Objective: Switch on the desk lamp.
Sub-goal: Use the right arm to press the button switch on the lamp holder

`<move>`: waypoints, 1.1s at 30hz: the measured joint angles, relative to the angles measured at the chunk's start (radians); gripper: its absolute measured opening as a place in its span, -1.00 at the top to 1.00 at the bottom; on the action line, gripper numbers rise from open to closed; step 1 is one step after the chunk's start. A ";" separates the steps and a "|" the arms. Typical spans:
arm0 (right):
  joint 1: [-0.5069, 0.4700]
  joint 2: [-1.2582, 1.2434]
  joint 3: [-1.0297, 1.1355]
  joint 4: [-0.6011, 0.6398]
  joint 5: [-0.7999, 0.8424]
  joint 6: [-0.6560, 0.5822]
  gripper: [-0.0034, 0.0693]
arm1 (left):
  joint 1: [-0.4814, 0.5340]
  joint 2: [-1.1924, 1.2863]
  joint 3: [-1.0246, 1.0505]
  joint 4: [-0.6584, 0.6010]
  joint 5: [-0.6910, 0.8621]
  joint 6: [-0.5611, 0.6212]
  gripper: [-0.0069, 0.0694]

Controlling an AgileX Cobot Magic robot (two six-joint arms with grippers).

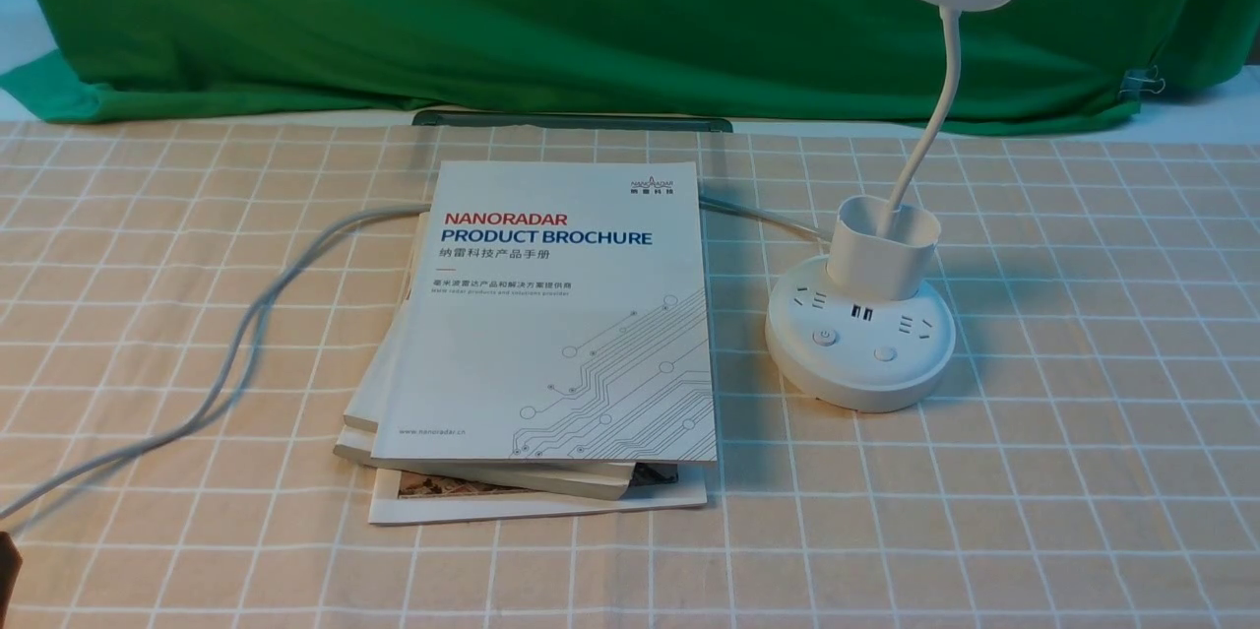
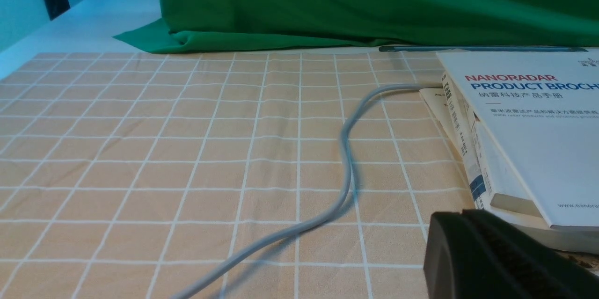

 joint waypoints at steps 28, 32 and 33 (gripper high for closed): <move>0.092 0.835 -0.902 -0.005 0.508 -1.428 0.82 | 0.000 0.000 0.000 0.000 0.000 0.000 0.76; 0.206 1.045 -0.989 -0.010 0.597 -1.457 0.82 | 0.000 0.000 0.000 0.000 0.000 0.000 0.76; 0.227 1.083 -0.998 -0.015 0.603 -1.459 0.82 | 0.000 0.000 0.000 0.000 0.000 0.000 0.76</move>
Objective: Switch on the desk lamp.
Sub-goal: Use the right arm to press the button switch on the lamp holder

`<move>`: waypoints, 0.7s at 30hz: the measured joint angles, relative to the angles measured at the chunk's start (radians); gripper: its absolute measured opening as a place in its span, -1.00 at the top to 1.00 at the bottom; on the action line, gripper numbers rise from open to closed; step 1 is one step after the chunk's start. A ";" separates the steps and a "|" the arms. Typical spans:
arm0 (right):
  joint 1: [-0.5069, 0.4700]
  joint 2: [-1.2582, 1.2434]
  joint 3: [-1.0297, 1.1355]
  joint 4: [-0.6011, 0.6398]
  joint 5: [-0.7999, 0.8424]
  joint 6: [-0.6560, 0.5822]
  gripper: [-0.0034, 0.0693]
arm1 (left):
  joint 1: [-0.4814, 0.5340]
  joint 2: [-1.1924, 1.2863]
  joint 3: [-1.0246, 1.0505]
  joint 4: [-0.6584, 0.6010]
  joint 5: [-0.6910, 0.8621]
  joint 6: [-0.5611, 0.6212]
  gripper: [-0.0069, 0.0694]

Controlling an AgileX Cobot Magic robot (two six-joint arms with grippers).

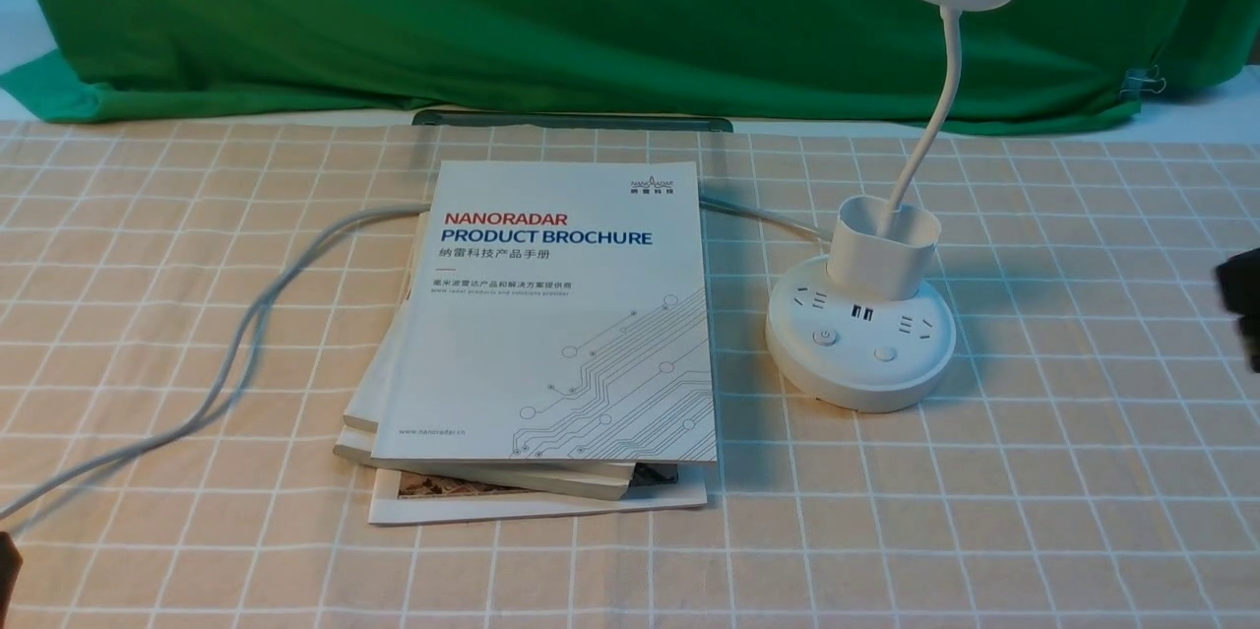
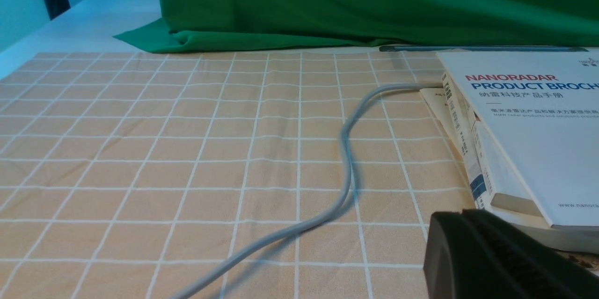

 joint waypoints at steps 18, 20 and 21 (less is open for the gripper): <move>0.096 0.644 -0.195 -0.020 -0.156 -0.001 0.82 | 0.000 0.000 0.000 0.000 0.000 0.000 0.76; 0.097 0.665 -0.212 -0.020 -0.157 0.004 0.82 | 0.000 0.000 0.000 0.000 0.000 0.000 0.76; 0.097 0.685 -0.225 -0.021 -0.158 0.006 0.82 | 0.000 0.000 0.000 0.000 0.000 0.000 0.76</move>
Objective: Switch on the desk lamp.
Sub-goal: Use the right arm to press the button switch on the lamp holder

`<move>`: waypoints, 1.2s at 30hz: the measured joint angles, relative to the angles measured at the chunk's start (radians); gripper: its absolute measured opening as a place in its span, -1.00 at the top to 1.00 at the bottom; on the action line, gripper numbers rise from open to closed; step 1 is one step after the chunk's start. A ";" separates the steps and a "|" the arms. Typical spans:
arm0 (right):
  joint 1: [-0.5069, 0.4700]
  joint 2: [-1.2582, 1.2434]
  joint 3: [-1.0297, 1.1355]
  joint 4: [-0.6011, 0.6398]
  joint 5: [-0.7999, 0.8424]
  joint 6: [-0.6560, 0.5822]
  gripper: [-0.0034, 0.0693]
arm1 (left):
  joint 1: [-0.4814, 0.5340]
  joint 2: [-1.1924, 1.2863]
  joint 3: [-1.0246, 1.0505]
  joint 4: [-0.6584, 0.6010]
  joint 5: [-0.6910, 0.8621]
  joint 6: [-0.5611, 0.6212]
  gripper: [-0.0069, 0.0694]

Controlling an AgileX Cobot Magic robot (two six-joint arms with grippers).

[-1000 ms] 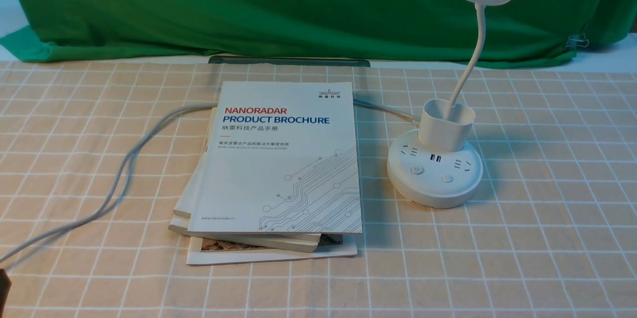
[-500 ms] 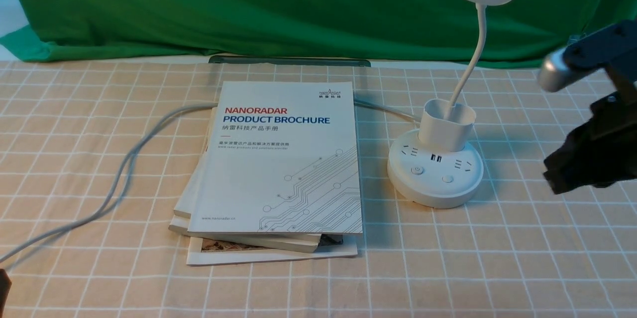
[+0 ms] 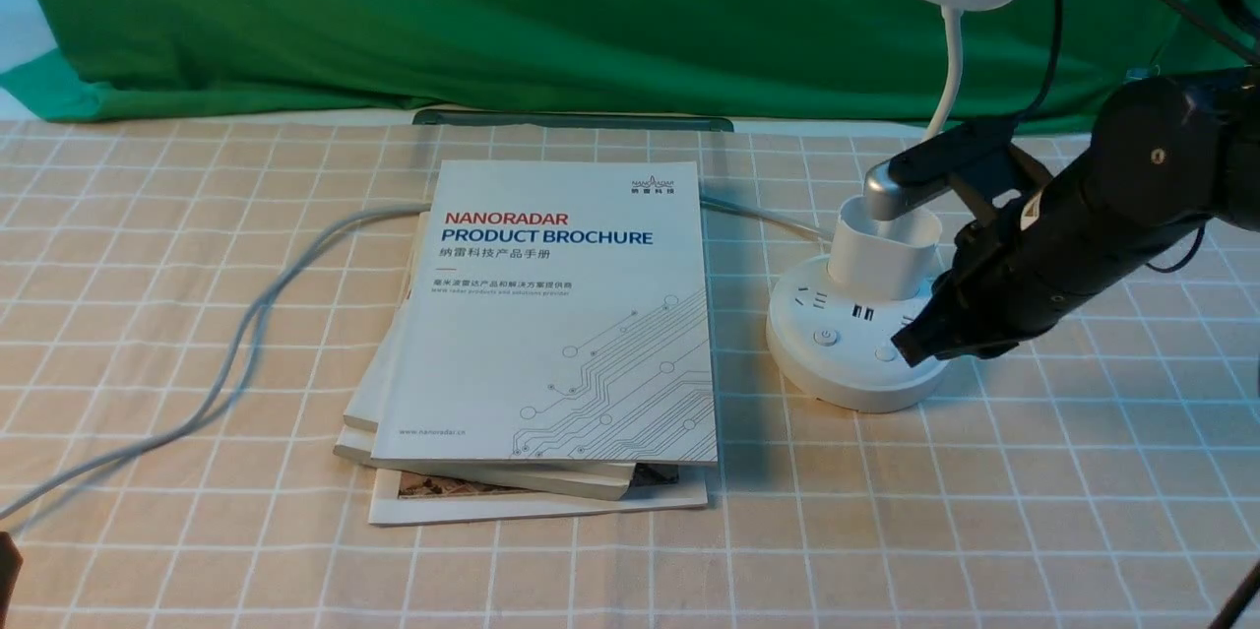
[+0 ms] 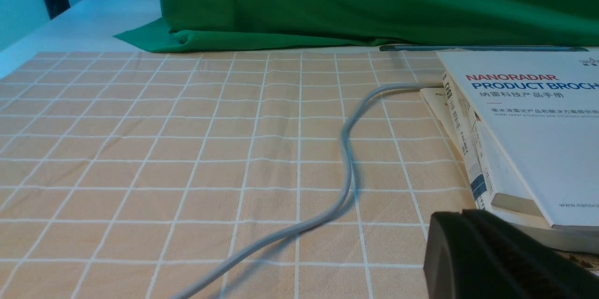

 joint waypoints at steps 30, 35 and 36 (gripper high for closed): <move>0.027 0.142 -0.072 -0.001 -0.073 0.010 0.82 | 0.000 0.000 0.000 0.000 0.000 0.000 0.76; 0.027 0.142 -0.072 -0.001 -0.073 0.010 0.82 | 0.000 0.000 0.000 0.000 0.000 0.000 0.76; 0.027 0.143 -0.072 -0.001 -0.073 0.010 0.82 | 0.000 0.000 0.000 0.000 0.000 0.000 0.76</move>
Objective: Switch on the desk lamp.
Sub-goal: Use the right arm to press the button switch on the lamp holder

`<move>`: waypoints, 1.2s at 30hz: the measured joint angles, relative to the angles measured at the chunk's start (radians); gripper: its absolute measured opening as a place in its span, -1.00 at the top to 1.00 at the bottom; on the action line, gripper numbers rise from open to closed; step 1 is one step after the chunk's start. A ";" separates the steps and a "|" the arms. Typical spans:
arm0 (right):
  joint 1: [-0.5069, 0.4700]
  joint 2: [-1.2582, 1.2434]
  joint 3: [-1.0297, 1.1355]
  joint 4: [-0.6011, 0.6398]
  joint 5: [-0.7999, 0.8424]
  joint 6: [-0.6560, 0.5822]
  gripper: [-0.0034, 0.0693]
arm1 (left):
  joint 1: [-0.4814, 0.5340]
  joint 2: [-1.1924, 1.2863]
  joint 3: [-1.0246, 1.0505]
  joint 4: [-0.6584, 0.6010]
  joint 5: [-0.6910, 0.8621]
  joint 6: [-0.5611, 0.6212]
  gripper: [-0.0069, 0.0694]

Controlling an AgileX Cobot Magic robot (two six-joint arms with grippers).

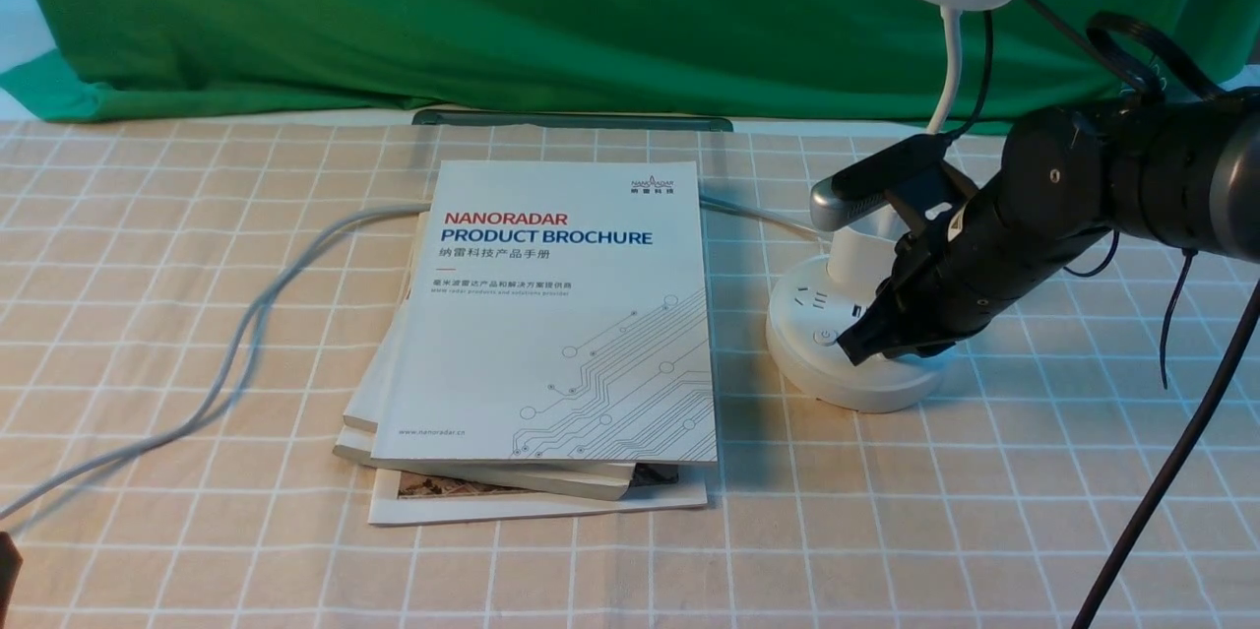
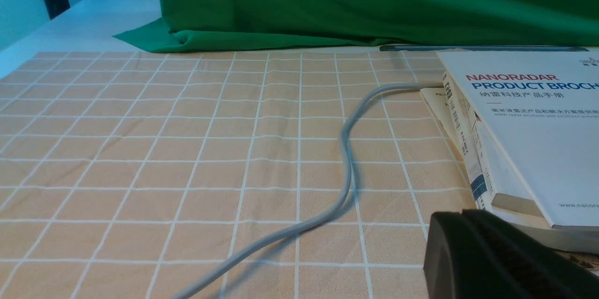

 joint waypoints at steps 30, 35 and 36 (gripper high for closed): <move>-0.005 -0.216 0.102 -0.007 0.004 0.052 0.82 | 0.000 0.000 0.000 0.000 0.000 0.000 0.76; -0.020 -0.493 0.301 -0.008 -0.065 0.094 0.82 | 0.000 0.000 0.000 0.000 0.000 0.000 0.76; -0.021 -0.542 0.325 -0.008 -0.071 0.099 0.82 | 0.000 0.000 0.000 0.000 0.000 0.000 0.76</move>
